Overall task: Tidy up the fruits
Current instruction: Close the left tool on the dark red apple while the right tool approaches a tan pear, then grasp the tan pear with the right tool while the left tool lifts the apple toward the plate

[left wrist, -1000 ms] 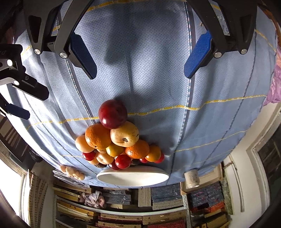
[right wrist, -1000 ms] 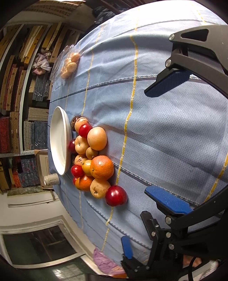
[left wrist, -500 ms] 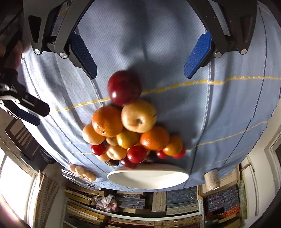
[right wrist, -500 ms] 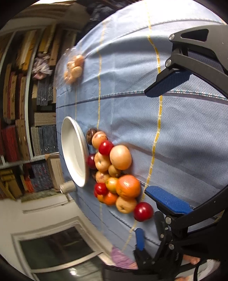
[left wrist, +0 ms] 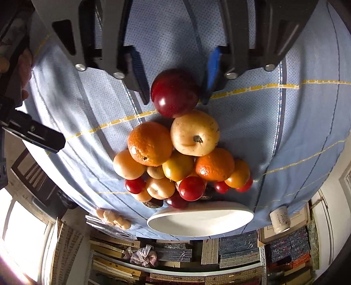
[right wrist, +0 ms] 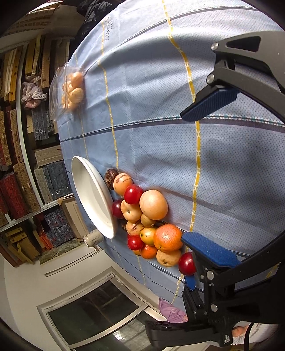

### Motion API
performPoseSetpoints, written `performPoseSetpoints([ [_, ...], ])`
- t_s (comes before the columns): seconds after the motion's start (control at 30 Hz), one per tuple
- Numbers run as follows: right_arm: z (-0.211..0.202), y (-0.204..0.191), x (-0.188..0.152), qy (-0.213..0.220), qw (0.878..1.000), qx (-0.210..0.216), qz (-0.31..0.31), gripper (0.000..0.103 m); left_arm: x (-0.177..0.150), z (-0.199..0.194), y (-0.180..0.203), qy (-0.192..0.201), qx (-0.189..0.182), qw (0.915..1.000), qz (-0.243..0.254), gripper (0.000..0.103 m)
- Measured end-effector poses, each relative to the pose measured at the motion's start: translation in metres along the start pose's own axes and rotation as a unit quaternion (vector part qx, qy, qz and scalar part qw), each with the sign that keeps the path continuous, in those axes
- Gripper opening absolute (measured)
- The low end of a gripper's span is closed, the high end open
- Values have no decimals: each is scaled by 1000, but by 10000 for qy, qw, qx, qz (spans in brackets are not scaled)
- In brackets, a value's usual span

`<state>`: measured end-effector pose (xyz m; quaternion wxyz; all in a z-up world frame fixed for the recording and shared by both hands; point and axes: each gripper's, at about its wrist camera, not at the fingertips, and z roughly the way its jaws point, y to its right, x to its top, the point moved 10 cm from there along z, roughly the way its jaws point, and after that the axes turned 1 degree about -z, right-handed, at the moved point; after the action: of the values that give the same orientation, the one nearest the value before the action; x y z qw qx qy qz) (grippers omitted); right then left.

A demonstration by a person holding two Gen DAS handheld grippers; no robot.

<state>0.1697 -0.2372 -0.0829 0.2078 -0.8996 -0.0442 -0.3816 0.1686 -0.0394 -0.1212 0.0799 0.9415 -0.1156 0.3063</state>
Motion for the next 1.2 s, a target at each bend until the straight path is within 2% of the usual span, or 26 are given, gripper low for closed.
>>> performPoseSetpoints([
  [0.2, -3, 0, 0, 69, 10000, -10, -49, 99, 0, -3, 2, 143, 30, 9999, 86, 40],
  [0.27, -3, -2, 1, 84, 9999, -39, -128, 95, 1, -3, 2, 212, 3, 9997, 77, 40],
  [0.33, 0, -5, -1, 12, 9998, -24, -179, 78, 0, -4, 0, 276, 19, 9996, 76, 40],
  [0.37, 2, -6, -3, -50, 9998, 3, -178, 65, 0, -5, -2, 296, 25, 9995, 69, 40],
  [0.4, 5, -7, -5, -142, 9997, 58, -163, 56, 0, -7, -4, 328, 27, 9994, 49, 40],
  [0.43, 8, -9, -8, -247, 9995, 126, -146, 55, 1, -9, -6, 381, 20, 9993, 10, 40],
  [0.47, 13, -14, -12, -440, 9985, 258, -180, 54, 3, -11, -9, 431, 17, 9991, -31, 40],
  [0.57, 21, -25, -13, -708, 9962, 230, -446, 54, 4, -14, -16, 487, -11, 9987, -129, 40],
  [0.73, 38, -35, 14, -709, 9930, -160, -937, 56, 4, -16, -20, 491, -107, 9985, -238, 40],
  [0.83, 56, -44, 19, -888, 9898, -144, -1106, 56, 5, -18, -20, 521, -96, 9983, -222, 40],
  [1.07, 82, -55, 24, -940, 9846, -184, -1459, 56, 4, -17, -19, 508, -155, 9984, -199, 40],
  [1.2, 94, -59, 23, -974, 9831, -175, -1540, 48, 4, -17, -17, 496, -160, 9985, -160, 40],
])
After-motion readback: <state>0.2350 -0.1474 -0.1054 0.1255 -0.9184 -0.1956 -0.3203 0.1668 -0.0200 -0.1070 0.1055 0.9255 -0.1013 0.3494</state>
